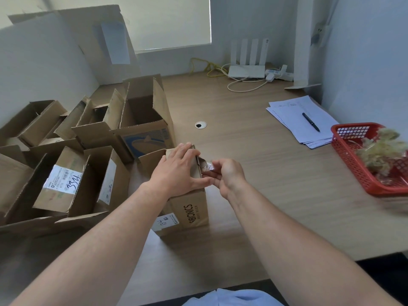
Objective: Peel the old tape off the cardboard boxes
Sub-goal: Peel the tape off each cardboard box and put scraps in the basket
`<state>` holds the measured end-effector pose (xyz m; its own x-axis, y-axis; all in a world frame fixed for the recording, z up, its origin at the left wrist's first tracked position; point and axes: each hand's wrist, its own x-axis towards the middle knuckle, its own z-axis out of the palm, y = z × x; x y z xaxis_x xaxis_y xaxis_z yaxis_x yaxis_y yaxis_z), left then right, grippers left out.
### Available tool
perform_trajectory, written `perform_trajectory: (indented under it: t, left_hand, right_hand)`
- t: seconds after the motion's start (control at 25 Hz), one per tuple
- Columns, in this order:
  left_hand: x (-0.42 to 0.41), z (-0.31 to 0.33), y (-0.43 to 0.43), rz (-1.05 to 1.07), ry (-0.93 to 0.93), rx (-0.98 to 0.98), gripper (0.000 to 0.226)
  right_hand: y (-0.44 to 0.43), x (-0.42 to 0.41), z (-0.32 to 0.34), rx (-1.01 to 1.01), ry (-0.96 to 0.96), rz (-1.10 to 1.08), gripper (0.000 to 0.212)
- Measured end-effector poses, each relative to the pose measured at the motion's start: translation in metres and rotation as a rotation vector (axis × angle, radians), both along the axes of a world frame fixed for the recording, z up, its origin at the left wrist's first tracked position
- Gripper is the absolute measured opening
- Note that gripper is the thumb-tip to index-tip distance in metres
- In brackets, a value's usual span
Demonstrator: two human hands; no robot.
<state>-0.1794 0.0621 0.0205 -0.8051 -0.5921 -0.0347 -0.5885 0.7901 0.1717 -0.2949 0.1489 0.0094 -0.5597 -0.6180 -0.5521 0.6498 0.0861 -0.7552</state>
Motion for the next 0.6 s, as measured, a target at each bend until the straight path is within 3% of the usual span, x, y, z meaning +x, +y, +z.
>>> perform_trajectory:
  t: [0.12,0.32,0.6]
  left_hand:
    - [0.000,-0.001,0.000,0.007,0.009,-0.004,0.095]
    - [-0.001,-0.003,0.000,0.003,-0.006,-0.013,0.095]
    - [-0.001,-0.003,-0.001,-0.025,0.010,-0.036,0.076]
  right_hand:
    - [0.002,0.003,0.000,-0.033,0.067,0.001,0.016]
    - [0.007,0.004,0.000,-0.066,0.475,0.175,0.025]
    - [0.011,0.001,-0.002,-0.090,0.423,0.173,0.026]
